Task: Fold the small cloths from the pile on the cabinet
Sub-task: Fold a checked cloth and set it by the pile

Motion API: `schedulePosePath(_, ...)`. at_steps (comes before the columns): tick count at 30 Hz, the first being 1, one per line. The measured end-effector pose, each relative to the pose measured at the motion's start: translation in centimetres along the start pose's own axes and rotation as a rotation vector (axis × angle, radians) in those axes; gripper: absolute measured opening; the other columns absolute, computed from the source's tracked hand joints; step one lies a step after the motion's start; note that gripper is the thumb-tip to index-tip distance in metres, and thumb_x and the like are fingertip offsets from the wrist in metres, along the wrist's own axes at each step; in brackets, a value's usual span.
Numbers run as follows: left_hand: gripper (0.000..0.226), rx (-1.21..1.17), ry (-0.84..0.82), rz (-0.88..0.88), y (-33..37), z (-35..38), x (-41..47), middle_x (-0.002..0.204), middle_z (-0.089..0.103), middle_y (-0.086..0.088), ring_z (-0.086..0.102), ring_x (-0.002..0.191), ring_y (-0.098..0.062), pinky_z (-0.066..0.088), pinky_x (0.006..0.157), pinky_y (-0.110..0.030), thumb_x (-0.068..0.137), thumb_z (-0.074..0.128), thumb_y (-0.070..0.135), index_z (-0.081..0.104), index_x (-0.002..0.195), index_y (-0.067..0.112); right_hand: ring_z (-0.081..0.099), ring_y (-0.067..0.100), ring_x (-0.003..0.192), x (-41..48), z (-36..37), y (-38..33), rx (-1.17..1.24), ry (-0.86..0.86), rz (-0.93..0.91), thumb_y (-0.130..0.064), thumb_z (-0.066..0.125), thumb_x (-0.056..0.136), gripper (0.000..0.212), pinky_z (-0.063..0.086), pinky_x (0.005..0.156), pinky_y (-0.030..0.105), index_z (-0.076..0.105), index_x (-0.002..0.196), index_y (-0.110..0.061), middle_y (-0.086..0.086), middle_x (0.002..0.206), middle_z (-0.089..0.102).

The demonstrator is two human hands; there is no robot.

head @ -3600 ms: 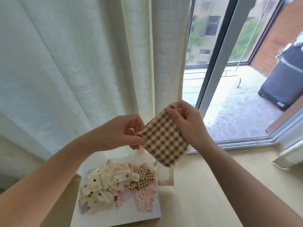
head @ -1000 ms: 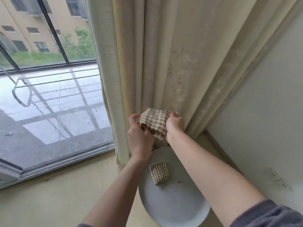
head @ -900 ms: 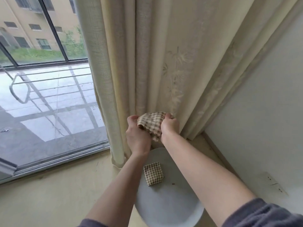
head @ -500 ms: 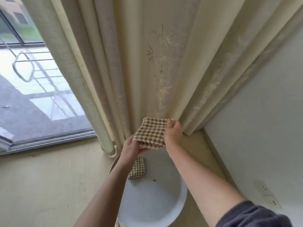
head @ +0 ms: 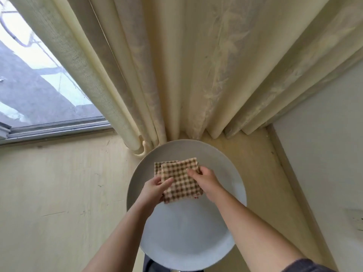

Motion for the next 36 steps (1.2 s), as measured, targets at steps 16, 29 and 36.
schedulePosePath(16,0.032,0.469,0.546,0.169,-5.5,-3.0,15.4,0.071,0.054,0.003,0.052,0.066,-0.018,0.036,0.059,-0.035,0.104,0.030,0.038,0.041,0.086,0.013,0.064,0.033,0.087,13.8,7.4,8.8,-0.356,0.449,-0.204,-0.028,0.039,0.104,0.027,0.038,0.066,0.033,0.057,0.100,-0.008,0.013,0.096,0.069)
schedulePosePath(29,0.032,1.212,0.341,0.826,-5.3,-3.2,13.9,0.126,0.054,-0.003,0.055,0.113,-0.024,0.044,0.087,-0.035,0.091,0.053,0.025,0.053,0.121,0.015,0.058,0.024,0.111,10.8,7.0,6.6,-1.056,0.417,-0.731,-0.012,0.072,0.076,0.035,0.042,0.087,0.037,0.063,0.109,-0.015,0.005,0.123,0.061)
schedulePosePath(36,0.077,1.531,0.032,0.590,-7.3,-2.6,17.1,0.160,0.021,-0.008,0.021,0.148,-0.023,0.025,0.111,-0.060,0.091,0.059,0.035,0.021,0.153,0.011,-0.003,0.015,0.152,14.7,8.9,9.3,-1.412,-0.107,-0.323,-0.033,0.058,0.095,0.086,0.006,0.119,0.055,0.000,0.157,-0.017,-0.003,0.162,-0.015)
Point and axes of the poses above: each hand's wrist, its own x-axis towards the middle knuckle, its own z-axis out of the palm, y = z × x, the point moved 6 cm from there along x, towards the middle knuckle
